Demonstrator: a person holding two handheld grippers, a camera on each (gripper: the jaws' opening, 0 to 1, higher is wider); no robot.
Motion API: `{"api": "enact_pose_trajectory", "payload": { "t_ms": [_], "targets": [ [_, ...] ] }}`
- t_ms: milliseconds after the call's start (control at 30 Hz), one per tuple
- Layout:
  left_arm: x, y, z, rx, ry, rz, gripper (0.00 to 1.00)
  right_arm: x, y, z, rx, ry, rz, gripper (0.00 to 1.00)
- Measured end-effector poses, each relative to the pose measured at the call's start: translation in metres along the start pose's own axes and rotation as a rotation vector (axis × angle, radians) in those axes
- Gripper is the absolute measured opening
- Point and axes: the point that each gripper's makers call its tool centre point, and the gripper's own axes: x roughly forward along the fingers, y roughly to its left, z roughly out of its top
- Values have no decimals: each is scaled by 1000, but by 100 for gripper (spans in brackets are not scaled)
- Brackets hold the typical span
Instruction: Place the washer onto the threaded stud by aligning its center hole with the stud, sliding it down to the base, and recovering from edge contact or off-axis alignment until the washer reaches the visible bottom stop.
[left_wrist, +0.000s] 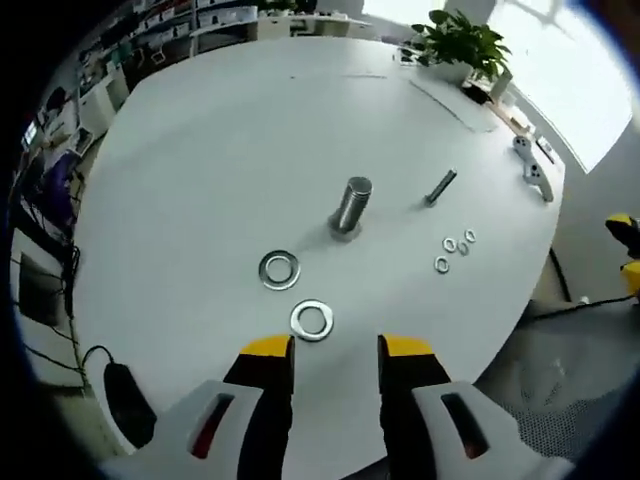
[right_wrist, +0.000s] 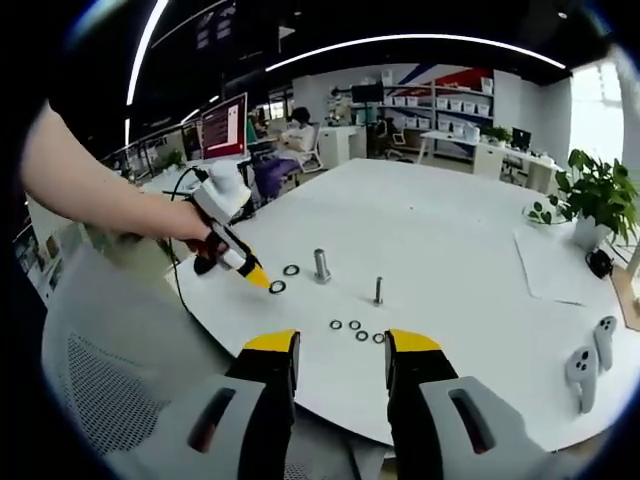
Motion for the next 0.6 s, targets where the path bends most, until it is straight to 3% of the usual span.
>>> {"api": "enact_pose_trajectory", "payload": {
  "t_ms": [200, 300, 600],
  "targets": [
    [16, 8, 3, -3, 49, 22, 31, -1, -5, 1, 11, -4, -22, 36],
    [24, 12, -2, 49, 103, 34, 31, -1, -7, 0, 7, -4, -32, 36],
    [39, 12, -5, 122, 179, 55, 32, -2, -10, 0, 22, -5, -47, 36]
  ]
}}
